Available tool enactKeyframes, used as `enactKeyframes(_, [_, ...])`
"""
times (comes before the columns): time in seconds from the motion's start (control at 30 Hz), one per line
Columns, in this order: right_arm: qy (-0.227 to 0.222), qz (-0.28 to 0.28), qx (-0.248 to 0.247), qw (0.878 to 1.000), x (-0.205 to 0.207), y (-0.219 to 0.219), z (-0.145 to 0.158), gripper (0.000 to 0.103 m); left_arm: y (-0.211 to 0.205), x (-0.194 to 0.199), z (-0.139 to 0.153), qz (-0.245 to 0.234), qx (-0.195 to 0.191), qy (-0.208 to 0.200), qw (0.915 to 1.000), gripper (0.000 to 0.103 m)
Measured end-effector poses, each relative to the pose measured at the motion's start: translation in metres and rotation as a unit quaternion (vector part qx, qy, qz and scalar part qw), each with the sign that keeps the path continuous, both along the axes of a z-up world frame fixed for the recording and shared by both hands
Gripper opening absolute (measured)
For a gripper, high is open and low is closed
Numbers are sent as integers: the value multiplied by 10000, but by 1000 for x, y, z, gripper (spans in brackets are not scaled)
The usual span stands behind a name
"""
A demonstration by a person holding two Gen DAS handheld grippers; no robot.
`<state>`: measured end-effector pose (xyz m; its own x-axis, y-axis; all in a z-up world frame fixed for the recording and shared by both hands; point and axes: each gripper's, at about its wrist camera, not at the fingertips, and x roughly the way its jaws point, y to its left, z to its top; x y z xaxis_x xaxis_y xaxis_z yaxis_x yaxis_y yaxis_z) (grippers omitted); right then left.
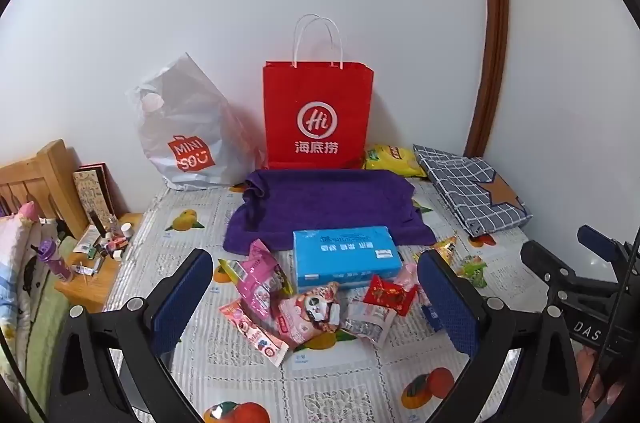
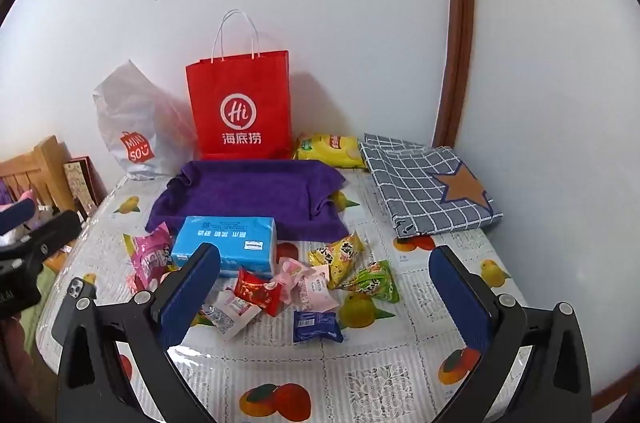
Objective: Organize snacks
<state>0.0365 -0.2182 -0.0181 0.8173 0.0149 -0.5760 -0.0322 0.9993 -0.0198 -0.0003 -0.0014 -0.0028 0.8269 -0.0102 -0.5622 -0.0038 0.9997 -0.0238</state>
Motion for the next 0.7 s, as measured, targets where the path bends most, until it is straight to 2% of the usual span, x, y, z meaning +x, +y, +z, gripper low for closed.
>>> enactKeyframes(0.07, [9,13,-22,10000,3,2,0,103,-2,3,0,-29,8,63,10000,102])
enactKeyframes(0.23, [-172,-34,147,9997,-2,-1,4,103,-7,-1,1,-59,82,-79,9999,102])
enactKeyframes(0.7, [-98,-15,277,9996,-6,-6,8,103,-4,-6,9,-37,-11,-136,9999,102])
